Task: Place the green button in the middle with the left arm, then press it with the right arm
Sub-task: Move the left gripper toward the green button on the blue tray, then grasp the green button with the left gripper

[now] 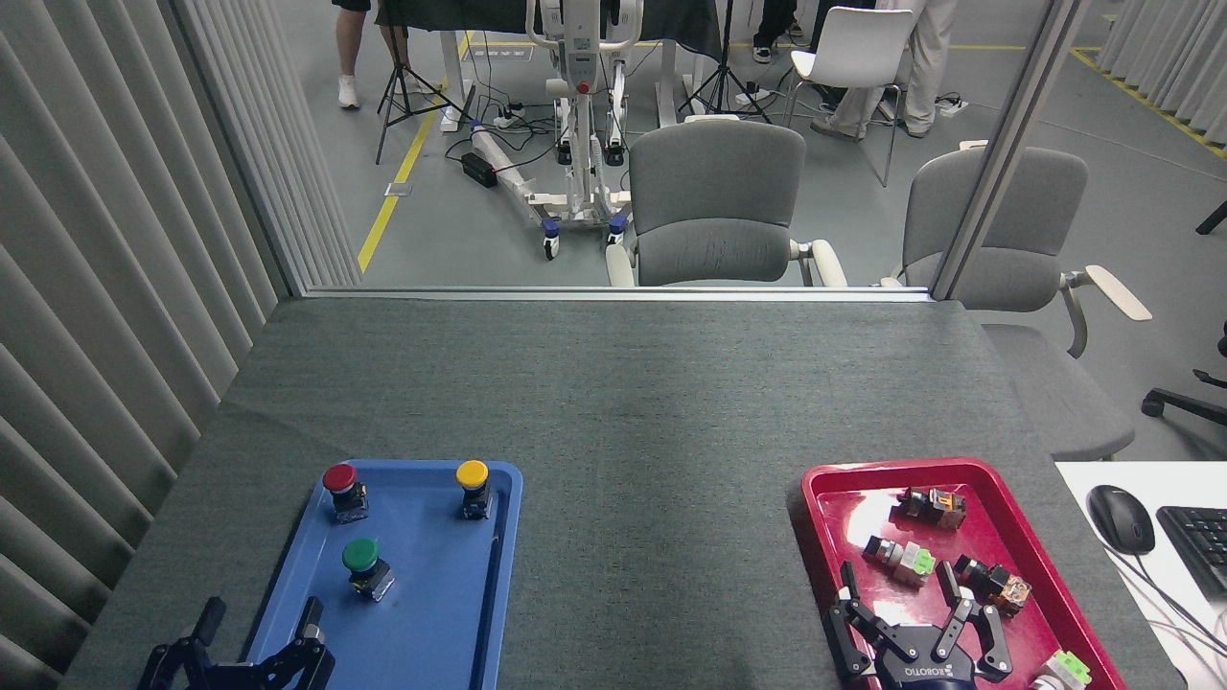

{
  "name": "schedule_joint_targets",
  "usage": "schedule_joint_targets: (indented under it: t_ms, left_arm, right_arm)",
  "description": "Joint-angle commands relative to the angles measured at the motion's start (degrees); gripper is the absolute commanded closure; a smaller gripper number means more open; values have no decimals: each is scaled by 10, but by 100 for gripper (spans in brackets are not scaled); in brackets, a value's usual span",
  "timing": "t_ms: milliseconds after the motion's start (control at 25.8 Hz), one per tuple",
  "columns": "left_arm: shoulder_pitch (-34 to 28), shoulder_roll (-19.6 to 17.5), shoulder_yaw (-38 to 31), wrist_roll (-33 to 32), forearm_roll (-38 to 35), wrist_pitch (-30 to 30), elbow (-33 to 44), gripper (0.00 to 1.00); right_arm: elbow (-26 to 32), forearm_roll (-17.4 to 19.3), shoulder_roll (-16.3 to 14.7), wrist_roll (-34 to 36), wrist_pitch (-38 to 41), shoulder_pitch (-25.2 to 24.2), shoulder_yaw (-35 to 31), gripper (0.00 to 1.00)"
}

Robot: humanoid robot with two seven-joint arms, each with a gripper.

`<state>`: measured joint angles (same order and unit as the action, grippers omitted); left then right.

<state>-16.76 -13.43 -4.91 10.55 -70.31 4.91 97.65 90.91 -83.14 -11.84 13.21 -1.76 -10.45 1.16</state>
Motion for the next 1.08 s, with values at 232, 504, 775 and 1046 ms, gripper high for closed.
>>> schedule_joint_targets:
  t_ms: [232,504,775,1046]
  left_arm:
    - [2,-2,-1,7,2,0,14,0]
    - [7,-5,1,10,4,1,14,0]
    - [9,-6,10,11,5,1,12,0]
    - [64,-28,97,-5,9,18,-69,0]
  right_arm:
    - [19,0,11,-18,-1,-15,0,0]
    - [21,0,11,-18,4,-17,-1,0]
    - [21,0,11,-17,6,-18,-1,0]
    - [21,-1,11,-18,4,-19,-1,0]
